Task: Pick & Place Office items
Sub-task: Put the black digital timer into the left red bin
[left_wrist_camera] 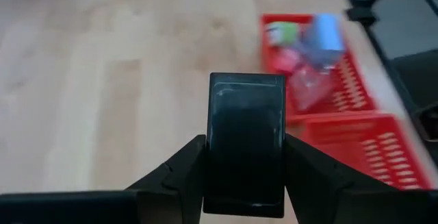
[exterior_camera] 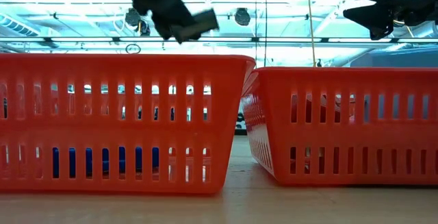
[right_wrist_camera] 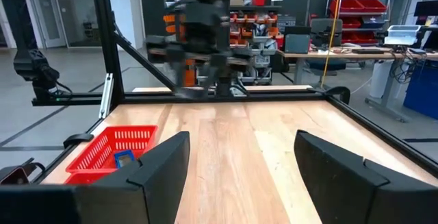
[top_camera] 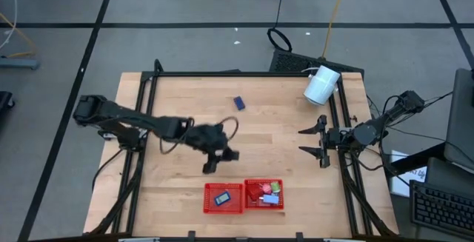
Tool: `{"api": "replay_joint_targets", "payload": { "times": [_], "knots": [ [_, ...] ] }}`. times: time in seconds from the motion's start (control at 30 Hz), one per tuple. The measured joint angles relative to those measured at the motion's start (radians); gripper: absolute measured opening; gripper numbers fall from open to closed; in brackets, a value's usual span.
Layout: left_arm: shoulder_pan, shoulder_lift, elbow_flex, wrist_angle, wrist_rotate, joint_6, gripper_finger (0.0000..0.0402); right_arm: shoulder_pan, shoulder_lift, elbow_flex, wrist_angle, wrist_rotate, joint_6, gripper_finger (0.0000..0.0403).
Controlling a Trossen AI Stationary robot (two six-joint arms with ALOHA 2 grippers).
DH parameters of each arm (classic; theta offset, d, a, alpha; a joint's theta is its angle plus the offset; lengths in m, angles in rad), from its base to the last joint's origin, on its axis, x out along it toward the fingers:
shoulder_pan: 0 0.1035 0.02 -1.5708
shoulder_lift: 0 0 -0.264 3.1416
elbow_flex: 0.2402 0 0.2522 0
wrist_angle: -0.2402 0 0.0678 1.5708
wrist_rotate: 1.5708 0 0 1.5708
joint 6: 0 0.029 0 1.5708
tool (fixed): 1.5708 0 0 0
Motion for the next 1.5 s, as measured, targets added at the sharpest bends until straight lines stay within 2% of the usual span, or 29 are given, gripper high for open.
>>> {"api": "replay_joint_targets", "payload": {
  "times": [0.17,0.37,0.5,0.63,1.0,1.2,1.37,1.5],
  "knots": [
    [-0.140,0.001,0.000,0.001,-0.068,-0.069,0.0157,0.000,0.000,0.000,0.001,0.000,0.008,0.0254],
    [-0.292,0.001,0.000,0.026,-0.237,-0.168,0.0165,0.000,0.000,0.000,0.003,0.000,0.018,0.0254],
    [-0.369,0.001,0.000,0.050,-0.318,-0.196,0.0171,0.000,0.000,0.000,0.004,0.000,0.019,0.0254],
    [-0.416,0.001,0.000,0.084,-0.371,-0.209,0.0157,0.000,0.000,0.000,0.006,0.000,0.024,0.0254],
    [-0.441,0.025,0.000,0.138,-0.378,-0.210,0.0165,0.000,0.000,0.000,0.006,0.000,0.030,0.0254],
    [-0.441,0.127,0.000,0.203,-0.319,-0.211,0.0158,0.000,0.000,0.000,0.006,0.000,0.029,0.0254],
    [-0.441,0.220,0.000,0.236,-0.267,-0.259,0.0178,0.000,0.000,0.000,0.005,0.000,0.028,0.0254],
    [-0.439,0.281,0.000,0.276,-0.225,-0.297,0.0165,0.000,0.000,0.000,0.003,0.000,0.029,0.0254]
  ]
}}
